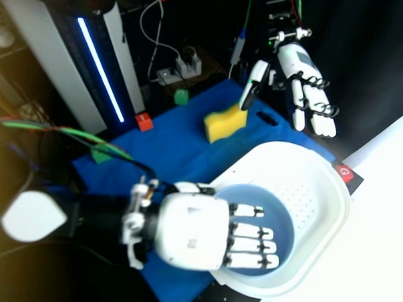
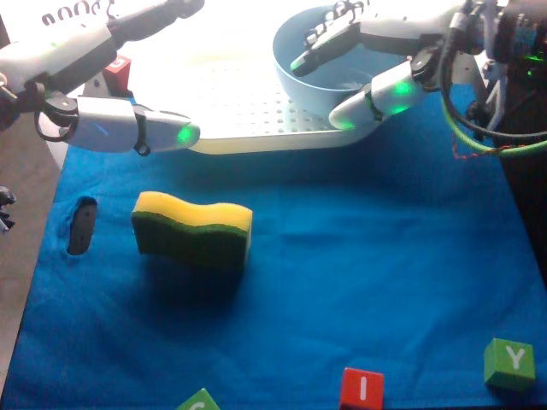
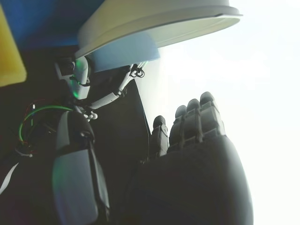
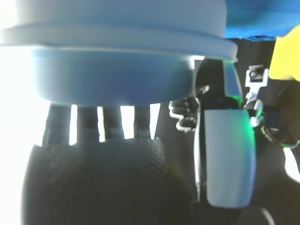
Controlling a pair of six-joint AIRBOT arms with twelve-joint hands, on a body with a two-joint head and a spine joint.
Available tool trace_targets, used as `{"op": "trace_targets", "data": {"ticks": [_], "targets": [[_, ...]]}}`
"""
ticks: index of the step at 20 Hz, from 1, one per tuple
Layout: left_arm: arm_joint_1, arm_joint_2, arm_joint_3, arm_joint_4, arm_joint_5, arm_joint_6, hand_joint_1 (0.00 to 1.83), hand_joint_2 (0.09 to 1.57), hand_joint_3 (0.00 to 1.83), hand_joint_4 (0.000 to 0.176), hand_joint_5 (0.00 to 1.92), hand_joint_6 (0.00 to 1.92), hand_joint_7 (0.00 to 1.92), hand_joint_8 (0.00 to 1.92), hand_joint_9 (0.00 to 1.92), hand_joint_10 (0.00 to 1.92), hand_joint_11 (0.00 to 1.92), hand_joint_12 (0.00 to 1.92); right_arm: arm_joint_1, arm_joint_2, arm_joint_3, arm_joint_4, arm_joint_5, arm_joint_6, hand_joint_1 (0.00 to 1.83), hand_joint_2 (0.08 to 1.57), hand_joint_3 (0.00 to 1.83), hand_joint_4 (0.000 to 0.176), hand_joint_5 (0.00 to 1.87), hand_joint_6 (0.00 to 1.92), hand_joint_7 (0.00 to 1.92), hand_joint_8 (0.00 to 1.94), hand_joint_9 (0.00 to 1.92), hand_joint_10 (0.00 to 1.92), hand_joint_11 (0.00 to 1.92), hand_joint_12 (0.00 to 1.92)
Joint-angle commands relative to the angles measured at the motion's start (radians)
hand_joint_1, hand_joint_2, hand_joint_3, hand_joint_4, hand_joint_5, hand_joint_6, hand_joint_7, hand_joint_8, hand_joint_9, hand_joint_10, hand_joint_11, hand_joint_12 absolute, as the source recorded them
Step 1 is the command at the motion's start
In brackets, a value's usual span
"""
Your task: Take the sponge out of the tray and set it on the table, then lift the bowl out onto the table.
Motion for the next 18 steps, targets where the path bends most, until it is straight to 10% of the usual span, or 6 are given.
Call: {"op": "trace_targets", "data": {"ticks": [1,8,15,16,17,18], "targets": [[-0.009,-0.005,0.003,-0.016,-0.131,-0.008,0.57,0.91,0.00,0.176,0.07,0.00,0.00,0.00,0.00,0.00,0.00,0.00,0.023,-0.003,0.009,0.046,0.033,0.008,0.77,1.08,0.00,0.106,0.52,0.00,0.32,0.00,0.22,0.00,0.00,0.37],[-0.009,-0.006,0.002,-0.016,-0.142,-0.011,0.60,0.93,0.01,0.162,0.09,0.00,0.00,0.00,0.00,0.00,0.00,0.00,0.038,-0.028,0.015,-0.045,-0.002,0.015,0.87,1.09,0.00,0.097,0.52,0.00,0.34,0.00,0.26,0.00,0.00,0.44],[-0.009,-0.007,0.002,-0.016,-0.147,-0.016,0.67,0.96,0.01,0.143,0.12,0.01,0.00,0.00,0.00,0.00,0.00,0.00,0.039,-0.042,0.014,-0.105,-0.038,0.020,1.10,1.17,0.00,0.000,0.77,0.01,0.64,0.01,0.61,0.02,0.25,0.86],[-0.009,-0.007,0.002,-0.016,-0.148,-0.017,0.66,0.96,0.01,0.151,0.12,0.01,0.00,0.00,0.00,0.00,0.00,0.00,0.039,-0.043,0.014,-0.107,-0.041,0.020,1.12,1.18,0.00,0.000,0.84,0.92,0.75,0.01,0.77,0.02,0.43,0.89],[-0.009,-0.008,0.002,-0.016,-0.149,-0.017,0.65,0.97,0.01,0.146,0.12,0.00,0.00,0.00,0.00,0.00,0.00,0.00,0.039,-0.045,0.014,-0.109,-0.042,0.020,1.31,1.21,0.00,0.000,0.89,1.08,0.80,0.91,0.78,1.08,0.55,1.05],[-0.009,-0.008,0.002,-0.016,-0.150,-0.018,0.65,0.97,0.01,0.147,0.12,0.00,0.00,0.00,0.00,0.00,0.00,0.00,0.039,-0.046,0.015,-0.112,-0.042,0.020,1.35,1.18,0.00,0.000,0.81,1.15,0.85,1.06,0.85,1.28,0.67,1.14]]}}
